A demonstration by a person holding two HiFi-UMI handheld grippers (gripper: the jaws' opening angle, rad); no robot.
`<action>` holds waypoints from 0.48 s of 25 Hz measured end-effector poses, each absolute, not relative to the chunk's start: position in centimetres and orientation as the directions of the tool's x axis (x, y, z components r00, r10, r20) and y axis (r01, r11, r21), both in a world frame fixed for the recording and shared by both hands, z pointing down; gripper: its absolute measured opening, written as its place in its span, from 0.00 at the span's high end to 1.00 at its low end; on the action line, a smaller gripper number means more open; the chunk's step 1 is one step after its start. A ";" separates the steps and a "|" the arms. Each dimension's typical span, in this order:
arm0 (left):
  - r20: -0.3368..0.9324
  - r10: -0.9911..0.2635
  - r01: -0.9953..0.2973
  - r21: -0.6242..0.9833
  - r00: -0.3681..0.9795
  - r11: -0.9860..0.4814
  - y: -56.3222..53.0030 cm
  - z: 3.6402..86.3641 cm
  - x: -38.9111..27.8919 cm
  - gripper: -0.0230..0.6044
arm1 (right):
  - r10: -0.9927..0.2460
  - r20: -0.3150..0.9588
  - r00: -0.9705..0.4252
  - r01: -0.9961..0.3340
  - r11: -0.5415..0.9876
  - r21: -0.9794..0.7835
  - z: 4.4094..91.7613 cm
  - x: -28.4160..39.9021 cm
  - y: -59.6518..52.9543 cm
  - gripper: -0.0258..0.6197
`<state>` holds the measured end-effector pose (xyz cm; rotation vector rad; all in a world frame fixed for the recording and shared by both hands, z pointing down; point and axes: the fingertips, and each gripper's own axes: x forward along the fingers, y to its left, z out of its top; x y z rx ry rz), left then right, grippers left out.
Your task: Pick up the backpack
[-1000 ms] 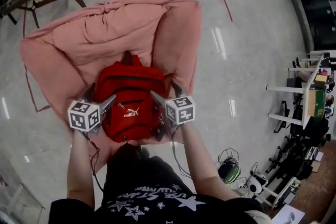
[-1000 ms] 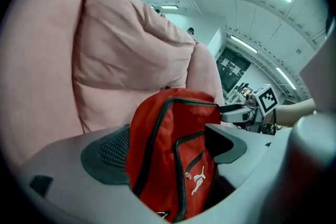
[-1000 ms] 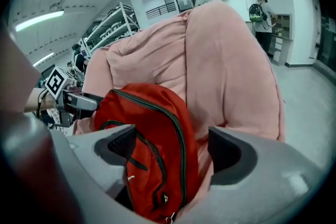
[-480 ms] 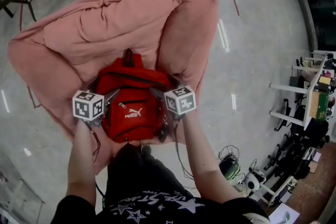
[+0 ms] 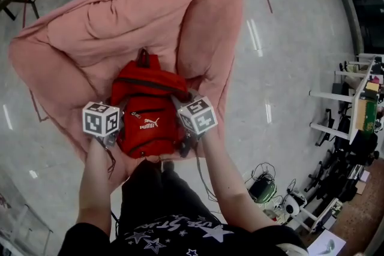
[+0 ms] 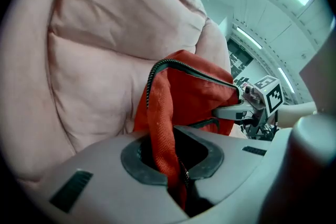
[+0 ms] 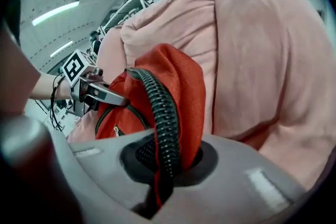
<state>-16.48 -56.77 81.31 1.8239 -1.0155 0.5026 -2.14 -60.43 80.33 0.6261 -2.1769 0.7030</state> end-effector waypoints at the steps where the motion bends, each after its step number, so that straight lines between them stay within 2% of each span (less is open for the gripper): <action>1: 0.698 -0.438 -0.819 0.538 0.566 -0.201 -56.4 80.7 -16.5 0.89 | -0.225 0.766 -0.602 -0.619 0.738 -0.269 79.7 -2.2 -60.0 0.94; 12: 0.627 -0.528 -0.807 0.545 0.573 -0.228 -50.6 72.8 -15.3 0.89 | -0.322 0.673 -0.665 -0.618 0.744 -0.255 72.6 -0.6 -55.1 0.95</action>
